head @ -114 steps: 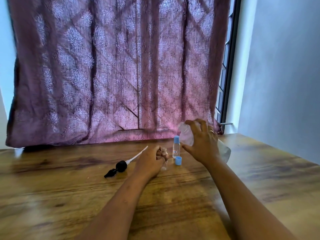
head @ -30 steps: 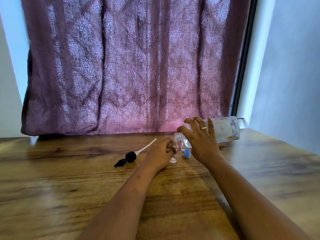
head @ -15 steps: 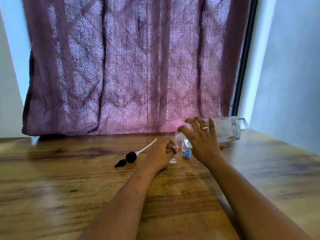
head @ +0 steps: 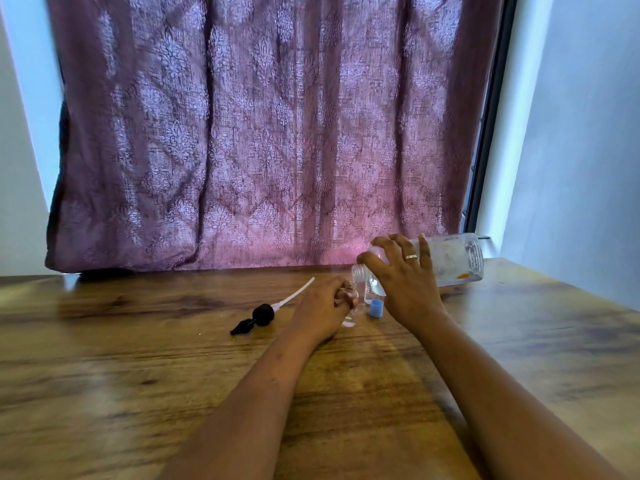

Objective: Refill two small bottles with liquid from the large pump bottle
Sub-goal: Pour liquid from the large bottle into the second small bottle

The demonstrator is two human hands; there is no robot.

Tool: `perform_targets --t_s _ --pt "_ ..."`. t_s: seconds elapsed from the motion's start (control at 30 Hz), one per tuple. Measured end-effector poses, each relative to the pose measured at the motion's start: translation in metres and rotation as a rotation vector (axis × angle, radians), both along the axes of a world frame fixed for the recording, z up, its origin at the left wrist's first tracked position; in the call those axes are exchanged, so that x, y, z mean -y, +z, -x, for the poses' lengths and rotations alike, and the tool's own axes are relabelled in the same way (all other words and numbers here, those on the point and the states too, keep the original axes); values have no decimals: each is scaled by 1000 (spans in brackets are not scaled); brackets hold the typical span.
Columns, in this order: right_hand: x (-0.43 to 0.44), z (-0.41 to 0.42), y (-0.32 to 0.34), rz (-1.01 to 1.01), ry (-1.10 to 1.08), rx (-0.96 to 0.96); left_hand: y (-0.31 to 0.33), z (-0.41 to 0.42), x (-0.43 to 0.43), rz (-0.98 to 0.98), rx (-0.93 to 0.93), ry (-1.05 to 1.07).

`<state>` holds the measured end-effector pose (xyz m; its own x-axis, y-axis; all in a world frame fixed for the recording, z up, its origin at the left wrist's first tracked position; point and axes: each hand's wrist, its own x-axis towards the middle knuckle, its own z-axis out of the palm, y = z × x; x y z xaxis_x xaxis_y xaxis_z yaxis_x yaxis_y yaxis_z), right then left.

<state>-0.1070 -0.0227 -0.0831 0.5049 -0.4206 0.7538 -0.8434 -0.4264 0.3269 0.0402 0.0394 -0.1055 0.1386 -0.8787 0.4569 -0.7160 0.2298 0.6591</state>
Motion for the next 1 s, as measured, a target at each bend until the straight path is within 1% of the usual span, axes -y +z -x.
perform_targets --t_s 0.13,0.43,1.0 --pt "-1 1 1 -5 -4 2 1 0 -1 -27 -9 -4" --pt "0 0 0 42 10 13 1 2 -2 -3 -8 -1" --pt "-2 -2 2 44 10 18 2 1 -4 -26 -21 -9"
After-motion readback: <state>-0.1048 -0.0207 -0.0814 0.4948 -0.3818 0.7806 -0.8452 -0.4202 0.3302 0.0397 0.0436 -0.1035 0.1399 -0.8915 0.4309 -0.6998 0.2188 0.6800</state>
